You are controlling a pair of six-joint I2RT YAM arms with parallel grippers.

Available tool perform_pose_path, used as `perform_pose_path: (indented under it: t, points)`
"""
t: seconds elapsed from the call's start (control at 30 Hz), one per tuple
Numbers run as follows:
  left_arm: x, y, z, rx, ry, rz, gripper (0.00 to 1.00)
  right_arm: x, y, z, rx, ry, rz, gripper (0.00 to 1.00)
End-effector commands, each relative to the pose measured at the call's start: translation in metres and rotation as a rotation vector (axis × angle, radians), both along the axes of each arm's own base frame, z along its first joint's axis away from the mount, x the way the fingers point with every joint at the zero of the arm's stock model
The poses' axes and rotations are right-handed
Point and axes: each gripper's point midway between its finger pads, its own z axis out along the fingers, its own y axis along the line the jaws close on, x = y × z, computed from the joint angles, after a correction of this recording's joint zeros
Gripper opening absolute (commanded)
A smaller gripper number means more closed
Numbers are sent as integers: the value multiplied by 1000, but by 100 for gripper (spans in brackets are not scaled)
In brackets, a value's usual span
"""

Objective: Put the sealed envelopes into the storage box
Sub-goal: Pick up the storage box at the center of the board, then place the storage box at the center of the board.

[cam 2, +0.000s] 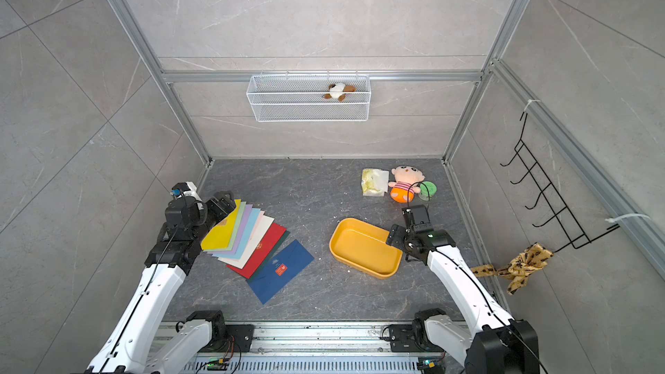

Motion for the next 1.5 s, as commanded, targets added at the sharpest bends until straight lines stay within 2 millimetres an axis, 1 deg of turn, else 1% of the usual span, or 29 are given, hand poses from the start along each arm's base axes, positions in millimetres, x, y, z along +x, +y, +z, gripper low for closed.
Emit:
perform_pose_path:
  t: [0.0,0.03,0.13,0.2,0.33,0.43,0.47,0.57,0.63,0.73,0.83,0.9,1.07,1.1,1.13,1.27,1.47]
  points:
    - [-21,-4,-23,50,89,-57,89,-19,7,-31,18,119,-23,76]
    - [-23,-3,-25,52,94,-56,89,-20,8,-38,14,137,-22,73]
    - [-25,-4,-31,54,108,-62,88,-17,10,-52,-3,167,-8,62]
    - [-27,-4,-31,61,107,-64,88,-10,12,-58,-11,177,10,50]
    - [-29,-2,-31,63,106,-57,87,7,15,-56,-34,178,57,18]
    - [-30,-4,-35,54,113,-61,87,24,20,-49,-50,160,112,3]
    - [-30,-4,-36,52,114,-62,87,31,22,-46,-56,159,136,0]
    - [-30,-4,-38,51,120,-64,87,54,31,-37,-60,145,215,0]
    - [-30,-6,-40,48,128,-70,86,75,44,-29,-42,134,292,0]
    - [-30,-10,-44,40,143,-90,85,102,63,-26,-8,138,404,0]
    - [-30,-14,-50,45,164,-104,85,122,72,-23,-2,150,437,0]
    - [-32,-19,-53,40,176,-113,84,130,74,-21,-6,149,448,0]
    - [-34,-31,-61,18,203,-138,84,137,77,-21,2,160,456,1]
    - [-35,-33,-63,11,210,-145,84,137,79,-21,8,160,460,4]
    - [-35,-35,-64,7,214,-156,84,138,79,-20,13,159,461,9]
    - [-35,-38,-68,-9,235,-155,84,137,83,-16,29,152,480,19]
    - [-37,-40,-73,-23,250,-157,84,131,81,-9,27,156,484,25]
